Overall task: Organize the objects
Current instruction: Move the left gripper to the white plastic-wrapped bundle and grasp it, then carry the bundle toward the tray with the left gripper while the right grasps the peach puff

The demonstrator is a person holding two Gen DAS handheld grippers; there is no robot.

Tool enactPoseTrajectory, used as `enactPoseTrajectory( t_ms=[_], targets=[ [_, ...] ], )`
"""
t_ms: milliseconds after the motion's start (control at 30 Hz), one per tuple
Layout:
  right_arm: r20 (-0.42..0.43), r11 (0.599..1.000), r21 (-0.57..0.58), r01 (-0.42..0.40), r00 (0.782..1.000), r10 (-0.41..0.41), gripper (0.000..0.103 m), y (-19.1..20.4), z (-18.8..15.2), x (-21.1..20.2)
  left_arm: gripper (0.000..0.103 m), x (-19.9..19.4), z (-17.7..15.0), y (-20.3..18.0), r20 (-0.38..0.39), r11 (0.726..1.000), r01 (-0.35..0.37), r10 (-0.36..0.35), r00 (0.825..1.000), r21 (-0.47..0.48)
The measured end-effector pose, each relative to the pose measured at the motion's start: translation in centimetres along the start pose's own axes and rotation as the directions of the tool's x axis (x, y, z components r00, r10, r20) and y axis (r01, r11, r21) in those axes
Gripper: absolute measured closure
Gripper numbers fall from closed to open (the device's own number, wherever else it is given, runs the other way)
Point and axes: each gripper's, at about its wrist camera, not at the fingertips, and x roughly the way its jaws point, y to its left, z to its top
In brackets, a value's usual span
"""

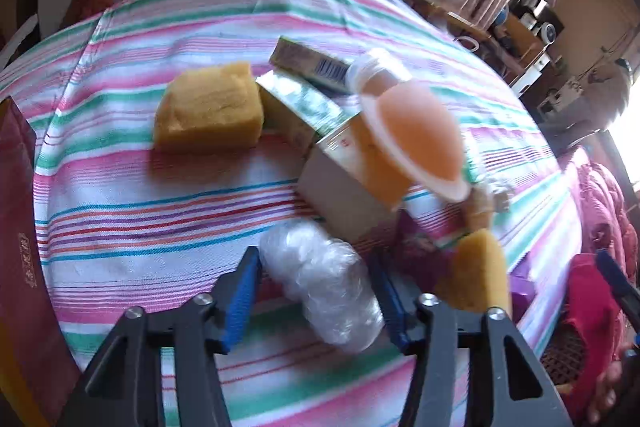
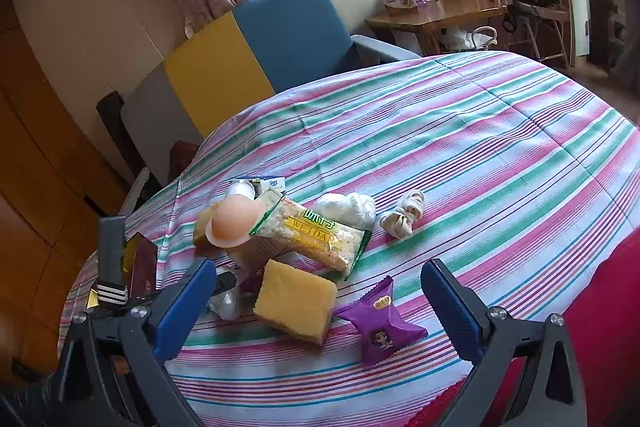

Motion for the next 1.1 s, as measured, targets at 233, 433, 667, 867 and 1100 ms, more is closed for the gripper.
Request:
enactPoseTrajectory(
  t_ms=[233, 433, 667, 867, 1100],
  targets=[
    [-0.023, 1.000, -0.001, 0.013, 1.000, -0.013, 0.000, 0.0, 0.1, 0.3, 0.066, -0.6, -1.8, 0.8, 0.047, 0.998, 0.002, -0.005, 0.999, 0.058],
    [-0.136, 0.996, -0.092, 0.002, 0.991, -0.014, 0.000, 2.4, 0.4, 2.2, 0.066, -2.0, -3.9, 0.6, 0.070, 0.995, -0.026, 0.019, 0.997, 0.099],
    [-0.196, 0.950, -0.300, -0.088, 0.980, 0.029, 0.000, 10.1, 3.2, 6.2, 0.066, -6.9, -5.7, 0.7, 0.146, 0.989, -0.009, -0.013, 0.989, 0.147],
    [-0.250, 0.901, -0.431, -0.046, 0.966, -0.070, 0.016, 13.6, 4.9, 12.7, 0.066, -11.2, -7.4, 2.1, 0.204, 0.990, 0.028, -0.056, 0.977, 0.136],
    [-0.294, 0.843, -0.537, 0.038, 0.928, -0.230, 0.050, 13.8, 3.8, 17.8, 0.066, -15.2, -8.5, 4.2, 0.261, 0.995, 0.050, -0.071, 0.963, 0.088]
  ],
)
